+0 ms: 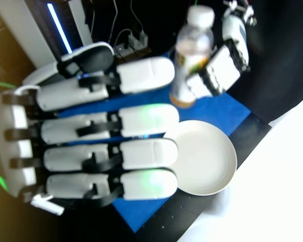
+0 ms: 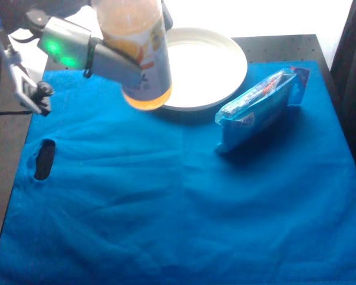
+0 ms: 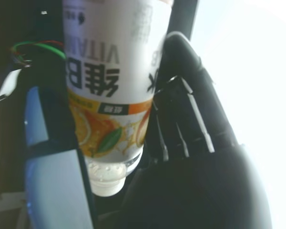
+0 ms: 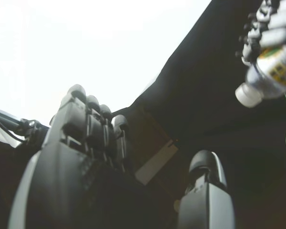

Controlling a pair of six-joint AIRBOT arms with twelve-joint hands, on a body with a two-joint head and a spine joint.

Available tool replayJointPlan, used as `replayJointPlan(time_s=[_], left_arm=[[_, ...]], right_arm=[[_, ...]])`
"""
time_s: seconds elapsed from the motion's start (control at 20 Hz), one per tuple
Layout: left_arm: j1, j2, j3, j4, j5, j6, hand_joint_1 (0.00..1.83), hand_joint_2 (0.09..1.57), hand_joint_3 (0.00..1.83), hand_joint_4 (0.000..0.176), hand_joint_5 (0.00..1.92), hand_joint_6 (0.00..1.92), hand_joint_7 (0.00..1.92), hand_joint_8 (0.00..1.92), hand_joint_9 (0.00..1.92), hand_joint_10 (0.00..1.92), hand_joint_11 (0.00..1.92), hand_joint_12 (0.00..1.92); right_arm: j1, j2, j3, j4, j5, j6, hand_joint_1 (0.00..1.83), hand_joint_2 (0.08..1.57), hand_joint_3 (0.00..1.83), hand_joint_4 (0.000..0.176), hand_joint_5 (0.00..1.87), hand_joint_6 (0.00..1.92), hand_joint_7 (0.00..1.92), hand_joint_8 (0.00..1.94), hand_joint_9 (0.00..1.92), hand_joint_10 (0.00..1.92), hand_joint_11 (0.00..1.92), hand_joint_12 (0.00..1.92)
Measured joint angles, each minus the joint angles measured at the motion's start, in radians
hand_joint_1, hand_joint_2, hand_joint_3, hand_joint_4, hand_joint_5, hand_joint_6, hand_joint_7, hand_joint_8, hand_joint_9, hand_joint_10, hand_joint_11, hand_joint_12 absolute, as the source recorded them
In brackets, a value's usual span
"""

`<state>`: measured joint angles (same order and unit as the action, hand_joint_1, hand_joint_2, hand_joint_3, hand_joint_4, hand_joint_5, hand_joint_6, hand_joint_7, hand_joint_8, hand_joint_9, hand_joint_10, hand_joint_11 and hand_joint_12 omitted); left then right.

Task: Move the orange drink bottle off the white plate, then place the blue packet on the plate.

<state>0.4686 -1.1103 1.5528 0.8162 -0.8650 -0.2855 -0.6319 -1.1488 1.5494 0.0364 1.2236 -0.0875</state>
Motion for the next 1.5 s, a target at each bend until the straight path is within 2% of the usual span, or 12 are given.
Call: replayJointPlan(time_s=[0.15,0.3,0.35,0.4,0.45,0.55,0.95,1.1,1.35,1.4,1.45,1.5], left_arm=[[0.031,0.029,-0.031,0.008,-0.016,-0.004,1.17,1.19,0.01,0.023,0.86,1.2,0.78,1.27,0.97,0.11,0.56,1.21],[0.059,0.037,-0.04,0.013,-0.011,-0.002,1.18,1.18,0.0,0.023,0.89,1.08,0.82,1.29,1.01,0.14,0.59,1.25],[0.062,0.037,-0.042,0.012,-0.007,0.002,1.22,1.17,0.0,0.0,0.87,0.97,0.9,1.3,1.0,0.52,0.63,1.33],[0.063,0.037,-0.044,0.018,-0.003,0.009,1.23,1.17,0.0,0.0,0.87,0.94,0.91,1.31,0.87,0.87,0.58,1.42],[0.07,0.034,-0.044,0.013,-0.004,0.017,1.24,1.16,0.0,0.0,0.89,0.9,0.92,1.3,0.82,0.98,0.55,1.49],[0.08,0.025,-0.043,0.008,0.009,0.028,1.23,1.12,0.0,0.0,0.9,0.97,1.02,1.05,0.97,0.7,0.74,1.17],[0.134,-0.027,0.011,0.005,0.047,0.028,1.22,1.12,0.0,0.0,0.93,0.96,1.01,1.05,0.93,0.48,0.48,1.24],[0.15,-0.063,0.038,-0.008,0.058,0.023,1.21,1.12,0.0,0.033,0.95,0.99,0.97,1.04,0.97,0.31,0.51,1.07],[0.183,-0.086,0.061,-0.033,0.052,0.007,1.22,1.11,0.0,0.001,0.97,0.91,1.01,1.03,1.06,0.25,0.61,1.1],[0.189,-0.086,0.063,-0.05,0.053,0.001,1.24,1.12,0.0,0.0,0.93,0.89,1.02,1.08,1.01,0.77,0.71,1.44],[0.192,-0.086,0.063,-0.053,0.053,0.001,1.24,1.11,0.0,0.0,0.93,0.9,1.04,1.05,0.97,1.0,0.73,1.53],[0.199,-0.086,0.063,-0.061,0.049,-0.003,1.22,1.13,0.0,0.0,0.88,1.02,1.01,1.06,0.9,0.98,0.69,1.51]], right_arm=[[0.0,0.007,-0.003,0.001,-0.001,0.0,0.48,1.03,0.01,0.064,0.17,0.0,0.12,0.0,0.15,0.01,0.15,0.01],[0.0,0.011,-0.004,0.011,0.0,0.0,0.46,1.01,0.0,0.053,0.15,0.0,0.12,0.0,0.16,0.0,0.17,0.01],[0.0,0.011,-0.004,0.009,0.0,0.0,0.48,1.01,0.0,0.052,0.15,0.0,0.12,0.0,0.15,0.0,0.15,0.01],[0.0,0.011,-0.004,0.007,0.0,0.0,0.48,1.01,0.0,0.053,0.15,0.0,0.11,0.0,0.14,0.0,0.15,0.01],[0.0,0.01,-0.004,0.008,0.0,0.0,0.47,1.02,0.0,0.06,0.16,0.0,0.1,0.0,0.14,0.0,0.16,0.01],[0.0,0.01,-0.003,0.011,-0.001,0.0,0.48,1.01,0.0,0.05,0.15,0.0,0.12,0.01,0.14,0.0,0.15,0.0],[0.0,0.011,-0.003,0.012,-0.001,0.0,0.45,1.03,0.0,0.044,0.15,0.0,0.15,0.01,0.14,0.01,0.15,0.0],[0.0,0.011,-0.003,0.012,-0.001,0.0,0.48,1.02,0.0,0.055,0.19,0.01,0.21,0.01,0.18,0.01,0.2,0.01],[-0.001,0.01,-0.003,0.012,0.0,0.0,0.51,0.98,0.0,0.059,0.21,0.01,0.26,0.01,0.21,0.01,0.19,0.0],[-0.002,0.01,-0.003,0.012,-0.001,0.0,0.5,0.97,0.0,0.051,0.2,0.0,0.23,0.0,0.19,0.0,0.19,0.0],[-0.005,0.01,-0.003,0.012,0.0,0.0,0.5,0.98,0.0,0.046,0.2,0.0,0.24,0.01,0.19,0.0,0.19,0.0],[-0.008,0.009,-0.003,0.01,0.0,0.0,0.49,0.98,0.0,0.051,0.2,0.0,0.24,0.0,0.18,0.0,0.17,0.0]])
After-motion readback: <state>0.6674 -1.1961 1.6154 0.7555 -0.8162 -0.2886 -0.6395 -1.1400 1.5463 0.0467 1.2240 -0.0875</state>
